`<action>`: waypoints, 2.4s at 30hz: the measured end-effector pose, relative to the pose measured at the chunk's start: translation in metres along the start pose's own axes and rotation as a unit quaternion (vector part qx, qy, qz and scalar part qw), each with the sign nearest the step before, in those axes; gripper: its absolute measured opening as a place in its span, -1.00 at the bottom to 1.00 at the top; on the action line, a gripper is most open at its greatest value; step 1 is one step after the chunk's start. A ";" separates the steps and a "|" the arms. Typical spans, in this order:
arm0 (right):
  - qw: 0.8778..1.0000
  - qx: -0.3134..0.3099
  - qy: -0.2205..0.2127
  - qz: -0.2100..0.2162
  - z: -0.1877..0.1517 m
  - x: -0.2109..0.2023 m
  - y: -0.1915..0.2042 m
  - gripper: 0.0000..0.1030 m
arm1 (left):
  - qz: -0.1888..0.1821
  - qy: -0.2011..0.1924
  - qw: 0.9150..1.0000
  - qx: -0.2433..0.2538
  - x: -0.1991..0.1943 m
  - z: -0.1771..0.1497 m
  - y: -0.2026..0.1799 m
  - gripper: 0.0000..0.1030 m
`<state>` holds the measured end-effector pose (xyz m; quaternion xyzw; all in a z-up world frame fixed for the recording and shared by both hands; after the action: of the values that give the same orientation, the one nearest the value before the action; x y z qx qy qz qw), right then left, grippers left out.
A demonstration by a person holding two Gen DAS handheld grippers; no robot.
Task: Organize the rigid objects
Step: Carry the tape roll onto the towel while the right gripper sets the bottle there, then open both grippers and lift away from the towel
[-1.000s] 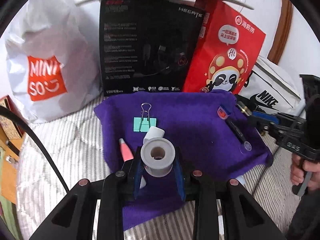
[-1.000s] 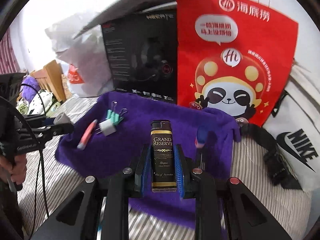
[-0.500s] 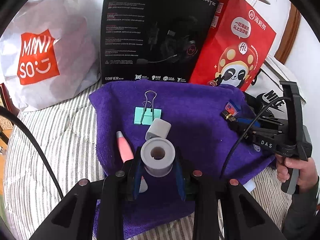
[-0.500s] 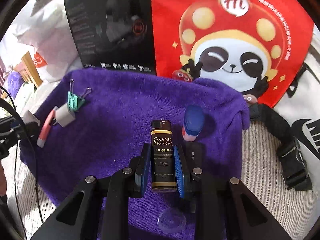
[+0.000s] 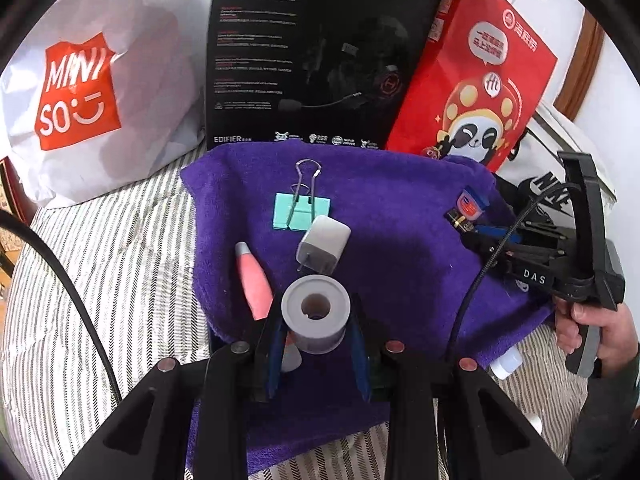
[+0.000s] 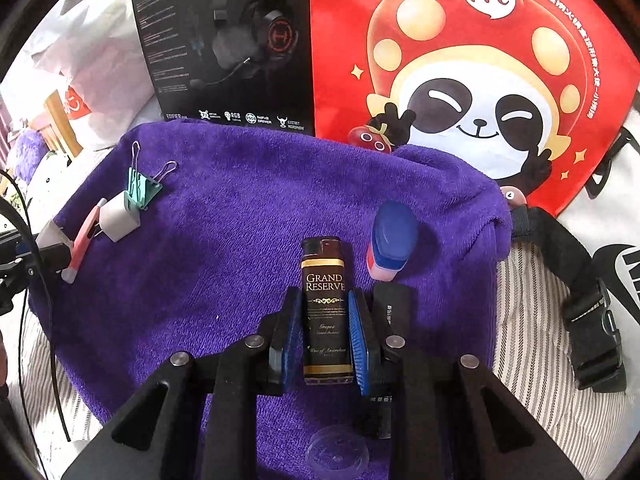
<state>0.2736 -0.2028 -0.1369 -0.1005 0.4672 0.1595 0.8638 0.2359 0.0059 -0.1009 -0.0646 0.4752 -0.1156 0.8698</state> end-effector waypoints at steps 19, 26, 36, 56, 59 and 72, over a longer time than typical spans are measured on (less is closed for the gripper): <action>0.998 -0.029 -0.054 0.017 0.016 -0.056 -0.006 -0.10 | 0.053 0.026 0.997 0.051 0.032 0.001 -0.013 -0.47; 0.998 -0.023 -0.049 0.018 0.013 -0.059 -0.014 -0.10 | 0.075 0.025 0.994 0.079 0.035 -0.001 -0.019 -0.44; 0.997 -0.044 -0.063 0.006 0.014 -0.080 -0.007 -0.10 | 0.073 0.044 0.994 0.074 0.028 -0.009 -0.020 -0.25; 0.996 -0.010 -0.086 0.011 -0.079 -0.138 0.039 0.00 | 0.015 0.017 0.997 0.078 -0.070 -0.072 -0.043 -0.16; 0.997 0.032 -0.077 0.007 -0.108 -0.133 0.030 0.00 | -0.014 0.026 0.997 0.067 -0.068 -0.085 -0.054 -0.15; 0.988 0.137 -0.061 -0.035 -0.187 -0.161 -0.029 0.00 | -0.042 0.032 0.994 0.097 -0.064 -0.106 -0.122 0.64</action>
<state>0.0569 -0.3190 -0.1023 0.0128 0.4275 0.0694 0.9012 0.0960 -0.0954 -0.0794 0.0042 0.4865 -0.1995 0.8506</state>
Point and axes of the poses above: each gripper's, at about its wrist camera, not at the fingertips, and x roughly the way its jaws point, y to its left, z to its top, the point moved 6 cm from there along x, roughly the way its jaws point, and after that the axes turned 6 degrees about -x, right-handed, at the moved point
